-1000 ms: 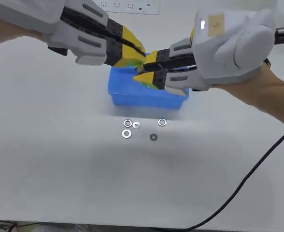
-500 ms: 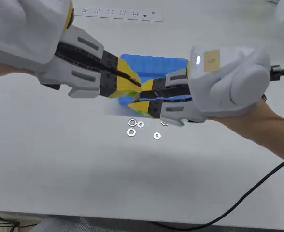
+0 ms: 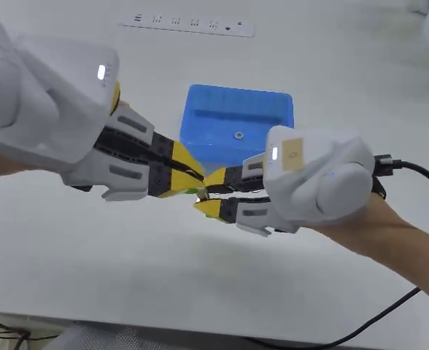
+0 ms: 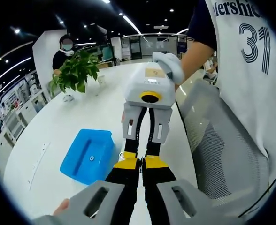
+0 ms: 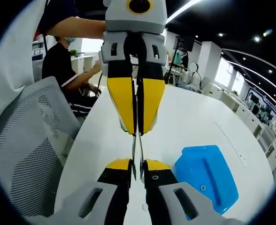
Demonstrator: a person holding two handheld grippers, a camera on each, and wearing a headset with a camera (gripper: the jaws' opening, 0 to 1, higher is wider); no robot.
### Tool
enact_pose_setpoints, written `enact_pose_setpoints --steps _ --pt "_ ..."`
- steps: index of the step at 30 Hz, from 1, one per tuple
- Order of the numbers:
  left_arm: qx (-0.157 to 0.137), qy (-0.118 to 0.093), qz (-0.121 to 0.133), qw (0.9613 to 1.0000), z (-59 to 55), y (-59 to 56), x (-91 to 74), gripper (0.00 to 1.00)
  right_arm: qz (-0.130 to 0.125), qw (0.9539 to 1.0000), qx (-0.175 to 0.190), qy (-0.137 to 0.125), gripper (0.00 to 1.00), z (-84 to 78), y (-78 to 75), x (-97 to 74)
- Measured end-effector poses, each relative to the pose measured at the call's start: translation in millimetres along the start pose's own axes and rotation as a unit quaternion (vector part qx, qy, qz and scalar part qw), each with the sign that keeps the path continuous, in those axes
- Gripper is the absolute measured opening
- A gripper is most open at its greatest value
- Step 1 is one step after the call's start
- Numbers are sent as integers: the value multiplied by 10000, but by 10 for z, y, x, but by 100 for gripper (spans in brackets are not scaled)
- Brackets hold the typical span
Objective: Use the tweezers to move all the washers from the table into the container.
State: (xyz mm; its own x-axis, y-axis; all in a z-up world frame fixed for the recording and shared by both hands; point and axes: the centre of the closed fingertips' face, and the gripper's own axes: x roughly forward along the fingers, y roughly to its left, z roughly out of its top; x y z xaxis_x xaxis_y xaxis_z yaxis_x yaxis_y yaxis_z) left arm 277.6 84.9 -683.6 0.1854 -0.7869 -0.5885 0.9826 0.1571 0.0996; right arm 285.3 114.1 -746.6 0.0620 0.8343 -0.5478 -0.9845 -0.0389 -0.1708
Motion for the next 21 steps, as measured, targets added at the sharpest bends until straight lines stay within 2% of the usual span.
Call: enact_pose_setpoints --steps 8,15,21 --pt "-64 130 -3 9999 -138 82 71 6 30 9999 31 148 11 -119 -51 125" --pt "-117 188 25 9998 -188 164 118 6 -2 9998 133 152 11 -178 -126 221" --pt "-160 258 -43 9995 -241 178 154 6 35 9996 227 190 11 -236 -132 246"
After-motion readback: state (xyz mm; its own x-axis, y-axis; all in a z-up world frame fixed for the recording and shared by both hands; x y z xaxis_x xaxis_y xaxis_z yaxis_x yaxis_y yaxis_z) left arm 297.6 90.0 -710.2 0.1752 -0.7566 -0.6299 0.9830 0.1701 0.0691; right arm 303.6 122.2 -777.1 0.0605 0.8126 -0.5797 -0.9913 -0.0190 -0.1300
